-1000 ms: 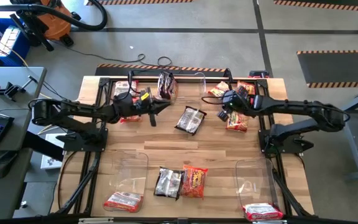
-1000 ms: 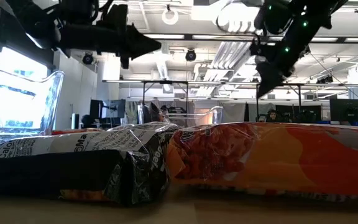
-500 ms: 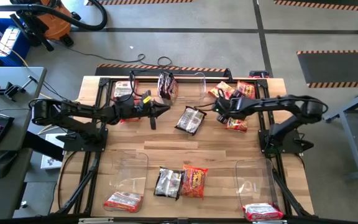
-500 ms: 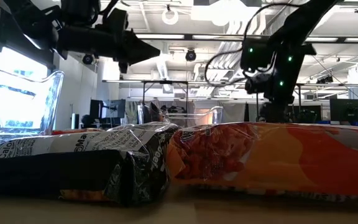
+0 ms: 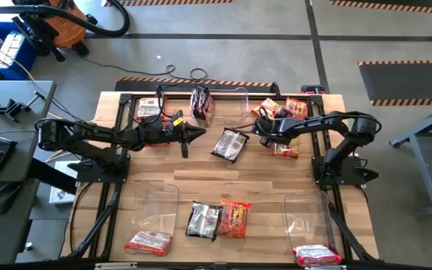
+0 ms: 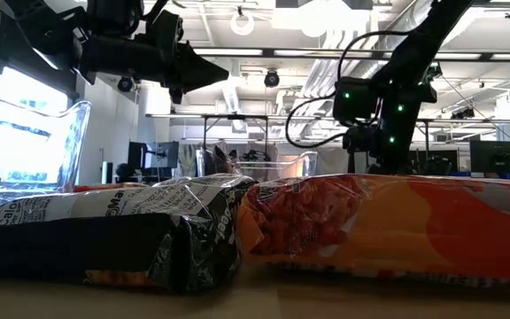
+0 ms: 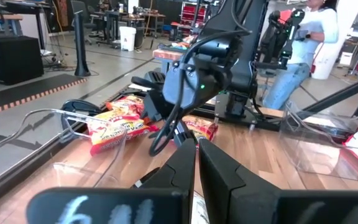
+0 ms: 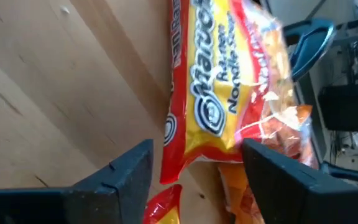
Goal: Sort Maruchan noodles
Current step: Put the top right red noodle pack into the bottom right transparent bin
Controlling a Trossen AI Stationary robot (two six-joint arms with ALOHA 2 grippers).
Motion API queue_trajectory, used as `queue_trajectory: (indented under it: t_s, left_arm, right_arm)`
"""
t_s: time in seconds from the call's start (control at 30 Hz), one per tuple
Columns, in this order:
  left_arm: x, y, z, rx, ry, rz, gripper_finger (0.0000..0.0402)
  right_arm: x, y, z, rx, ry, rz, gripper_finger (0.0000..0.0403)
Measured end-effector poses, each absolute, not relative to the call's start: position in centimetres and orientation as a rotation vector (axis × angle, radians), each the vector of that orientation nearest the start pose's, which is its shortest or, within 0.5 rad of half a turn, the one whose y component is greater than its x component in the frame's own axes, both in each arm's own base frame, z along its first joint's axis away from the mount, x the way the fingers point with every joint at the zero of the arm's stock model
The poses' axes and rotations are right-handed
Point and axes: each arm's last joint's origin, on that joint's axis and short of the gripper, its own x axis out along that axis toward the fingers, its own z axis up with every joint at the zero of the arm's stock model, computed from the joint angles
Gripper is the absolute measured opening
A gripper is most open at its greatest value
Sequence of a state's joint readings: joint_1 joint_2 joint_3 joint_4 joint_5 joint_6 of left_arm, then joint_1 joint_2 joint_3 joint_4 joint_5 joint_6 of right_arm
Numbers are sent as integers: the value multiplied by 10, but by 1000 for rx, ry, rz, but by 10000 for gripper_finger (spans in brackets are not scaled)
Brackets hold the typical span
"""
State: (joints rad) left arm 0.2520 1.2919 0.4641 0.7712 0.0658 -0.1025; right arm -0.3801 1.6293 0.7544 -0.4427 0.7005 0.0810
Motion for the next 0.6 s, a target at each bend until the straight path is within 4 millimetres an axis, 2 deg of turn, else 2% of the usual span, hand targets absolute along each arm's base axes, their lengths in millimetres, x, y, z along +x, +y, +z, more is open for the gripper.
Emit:
queue_trajectory:
  t_s: [0.17,0.47,0.6]
  left_arm:
    - [246,62,212,-111,46,189,12]
    - [246,62,212,-111,46,189,12]
    - [246,62,212,-111,46,189,12]
  right_arm:
    - [235,-117,128,-114,1319,-966,166]
    - [233,-116,130,-128,1335,-966,13]
    - [232,-113,139,-124,1361,-954,12]
